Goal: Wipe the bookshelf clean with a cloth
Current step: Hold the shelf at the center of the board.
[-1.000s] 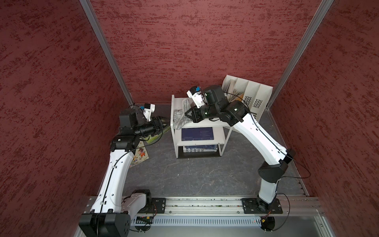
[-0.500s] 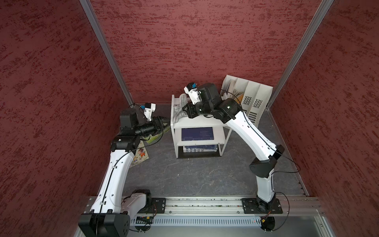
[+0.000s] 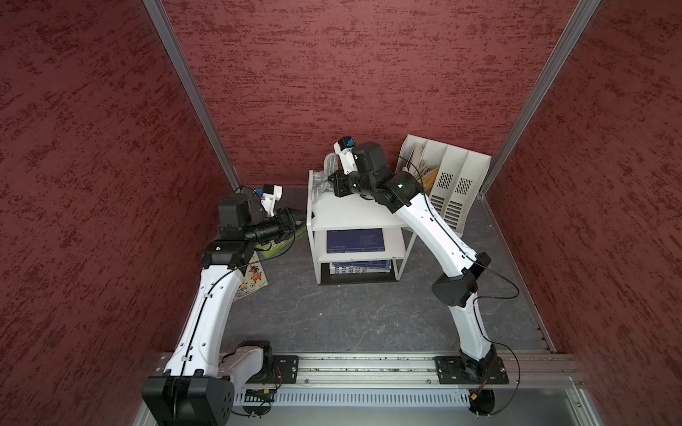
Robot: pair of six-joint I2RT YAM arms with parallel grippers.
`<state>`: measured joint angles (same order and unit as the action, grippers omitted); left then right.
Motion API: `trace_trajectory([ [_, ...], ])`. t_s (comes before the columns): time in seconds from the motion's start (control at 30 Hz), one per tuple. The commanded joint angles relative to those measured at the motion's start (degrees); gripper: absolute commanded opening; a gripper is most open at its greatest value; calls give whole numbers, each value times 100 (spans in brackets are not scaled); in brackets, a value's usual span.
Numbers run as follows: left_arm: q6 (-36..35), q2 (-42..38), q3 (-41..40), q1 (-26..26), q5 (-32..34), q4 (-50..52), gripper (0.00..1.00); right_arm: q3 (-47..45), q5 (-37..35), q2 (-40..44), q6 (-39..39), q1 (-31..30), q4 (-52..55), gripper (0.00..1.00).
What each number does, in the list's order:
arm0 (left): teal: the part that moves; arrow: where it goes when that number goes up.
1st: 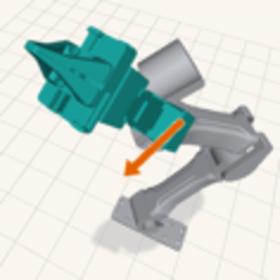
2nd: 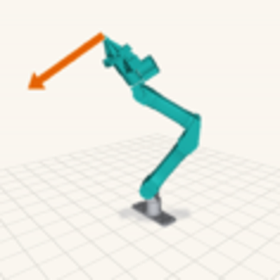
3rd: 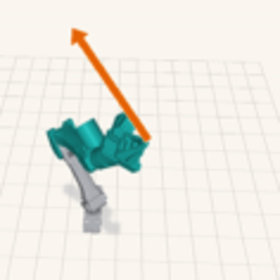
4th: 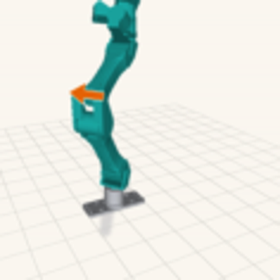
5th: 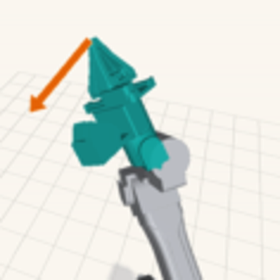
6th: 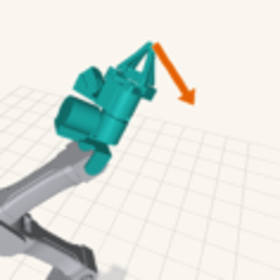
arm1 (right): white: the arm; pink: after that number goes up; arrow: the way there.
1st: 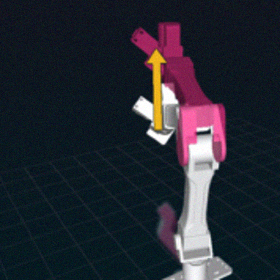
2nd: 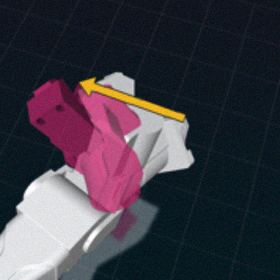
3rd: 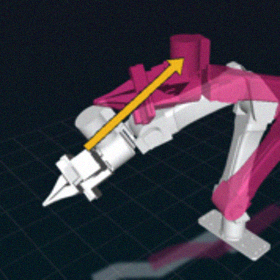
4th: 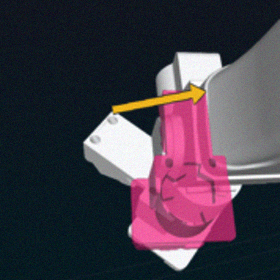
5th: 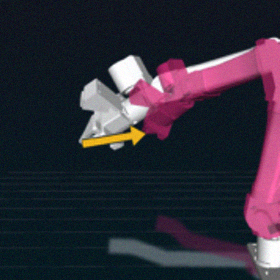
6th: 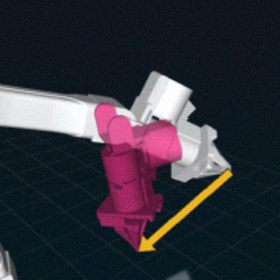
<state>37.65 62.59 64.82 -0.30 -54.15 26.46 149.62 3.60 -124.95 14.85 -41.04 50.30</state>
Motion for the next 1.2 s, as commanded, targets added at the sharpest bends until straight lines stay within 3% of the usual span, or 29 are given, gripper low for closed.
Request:
trace_trajectory([
  [0.0, -133, 20, 124, 20, -85, -125, 41, -54, -73, -296, 41, 57, 554, 0],
  [0.27, -139, 17, 115, 21, -45, -121, 37, -525, 836, 166, -391, -151, 1017, 0],
  [0.47, -170, 16, 111, 19, -42, -106, 36, -1656, 888, 1014, -432, -438, 954, 0],
  [0.73, -214, 61, 143, 12, -42, -102, 34, -2419, 609, 1614, -308, -515, 853, 0],
  [0.87, -218, 82, 147, 12, -39, -106, 33, -2021, 290, 1243, -325, -509, 863, 0],
  [1.17, -240, 111, 139, 14, -39, -82, 33, -127, -702, -142, -458, -169, 1375, 0],
])
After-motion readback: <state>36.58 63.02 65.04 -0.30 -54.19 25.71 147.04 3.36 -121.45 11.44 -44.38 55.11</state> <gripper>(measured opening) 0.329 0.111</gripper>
